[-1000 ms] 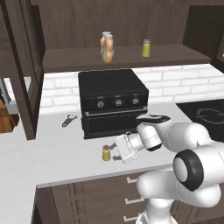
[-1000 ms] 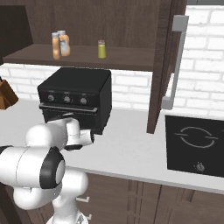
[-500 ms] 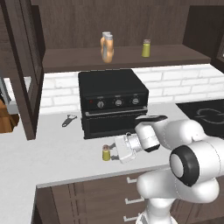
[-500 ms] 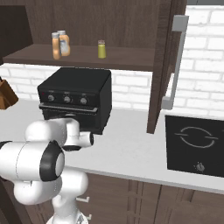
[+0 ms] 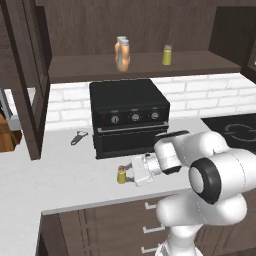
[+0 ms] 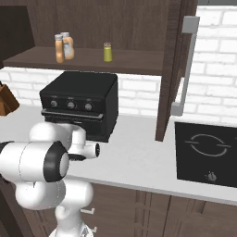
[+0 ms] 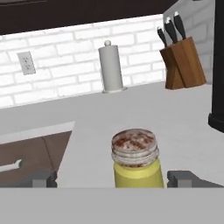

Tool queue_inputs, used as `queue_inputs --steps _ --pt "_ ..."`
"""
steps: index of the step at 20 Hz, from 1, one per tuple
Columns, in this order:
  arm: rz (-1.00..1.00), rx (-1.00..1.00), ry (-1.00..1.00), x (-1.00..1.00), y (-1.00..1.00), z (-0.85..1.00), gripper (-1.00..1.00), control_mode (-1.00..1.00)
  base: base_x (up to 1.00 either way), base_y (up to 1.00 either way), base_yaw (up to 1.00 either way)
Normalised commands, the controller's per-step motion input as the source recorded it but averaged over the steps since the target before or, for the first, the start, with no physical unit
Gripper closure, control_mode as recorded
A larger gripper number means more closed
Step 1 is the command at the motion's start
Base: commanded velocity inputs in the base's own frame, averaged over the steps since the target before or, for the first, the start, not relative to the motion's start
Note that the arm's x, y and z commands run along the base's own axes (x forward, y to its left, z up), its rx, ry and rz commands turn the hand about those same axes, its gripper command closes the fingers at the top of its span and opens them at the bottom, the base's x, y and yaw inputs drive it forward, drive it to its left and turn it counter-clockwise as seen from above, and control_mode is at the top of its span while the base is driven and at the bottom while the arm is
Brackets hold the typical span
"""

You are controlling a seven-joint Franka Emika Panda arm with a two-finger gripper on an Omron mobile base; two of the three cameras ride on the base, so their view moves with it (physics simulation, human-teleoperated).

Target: Put the shaker and condiment bottle from the counter next to their counterparts in the cabinet.

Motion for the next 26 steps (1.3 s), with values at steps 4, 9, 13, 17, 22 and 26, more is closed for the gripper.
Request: queue_inputs --steps 4,9,13,17,22,26 --pt "-0.06 0.04 0.0 0.18 0.1 -0.1 -1.0 -1.0 0.0 0.0 0.0" --pt "-0.02 0.03 0.02 0.05 0.33 -0.22 -1.0 -1.0 0.0 0.0 0.0" --pt "0.0 0.01 0.08 0.0 0.31 -0.19 1.0 -1.0 0.0 0.0 0.0" --pt "0.03 0.0 0.14 0.41 0.01 -0.09 1.0 -1.0 0.0 0.0 0.0" --pt "0.0 0.0 0.0 0.34 -0.27 0.71 1.0 -1.0 0.0 0.0 0.0" --pt "0.0 -0.02 -0.05 0.21 0.0 1.0 1.0 -1.0 0.0 0.0 0.0"
